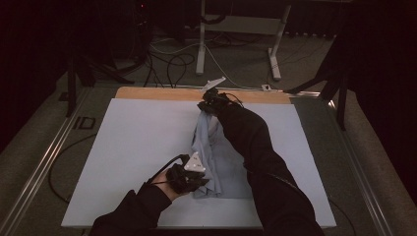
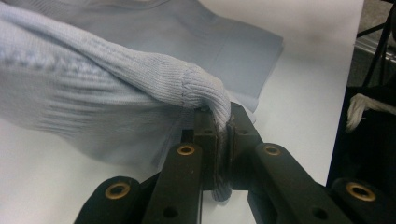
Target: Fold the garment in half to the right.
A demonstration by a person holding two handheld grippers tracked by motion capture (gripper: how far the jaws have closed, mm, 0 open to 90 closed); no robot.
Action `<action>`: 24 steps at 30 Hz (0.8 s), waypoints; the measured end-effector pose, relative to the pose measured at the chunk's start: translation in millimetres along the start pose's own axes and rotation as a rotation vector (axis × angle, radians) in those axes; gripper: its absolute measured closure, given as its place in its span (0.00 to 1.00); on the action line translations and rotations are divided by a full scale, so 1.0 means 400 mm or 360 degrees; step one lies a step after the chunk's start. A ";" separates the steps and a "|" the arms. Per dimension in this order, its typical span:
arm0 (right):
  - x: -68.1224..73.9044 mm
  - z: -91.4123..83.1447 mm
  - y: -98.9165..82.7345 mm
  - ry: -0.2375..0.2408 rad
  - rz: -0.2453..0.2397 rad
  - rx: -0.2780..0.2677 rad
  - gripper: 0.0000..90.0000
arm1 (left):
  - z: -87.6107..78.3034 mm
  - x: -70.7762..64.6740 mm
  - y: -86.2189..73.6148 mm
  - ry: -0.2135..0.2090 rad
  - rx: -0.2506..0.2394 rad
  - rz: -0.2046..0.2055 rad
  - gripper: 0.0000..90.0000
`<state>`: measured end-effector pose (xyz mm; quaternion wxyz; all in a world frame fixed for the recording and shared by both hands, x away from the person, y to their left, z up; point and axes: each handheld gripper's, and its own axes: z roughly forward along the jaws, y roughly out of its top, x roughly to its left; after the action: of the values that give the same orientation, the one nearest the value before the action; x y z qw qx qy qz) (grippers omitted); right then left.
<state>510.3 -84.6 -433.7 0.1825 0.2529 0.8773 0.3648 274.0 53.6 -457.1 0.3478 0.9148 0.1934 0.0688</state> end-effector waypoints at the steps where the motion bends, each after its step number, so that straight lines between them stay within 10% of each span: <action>1: -0.005 -0.004 -0.005 0.0001 -0.0001 -0.0004 0.95 | 0.005 -0.001 0.004 -0.0006 -0.0001 0.0002 0.96; 24: -0.079 -0.029 -0.099 0.0040 0.0096 -0.0031 0.94 | 0.134 -0.028 0.074 -0.0055 0.0091 0.0083 0.96</action>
<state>517.6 -133.1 -450.6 0.1627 0.2726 0.8679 0.3819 286.6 -4.0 -477.7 0.3228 0.9302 0.1652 0.0565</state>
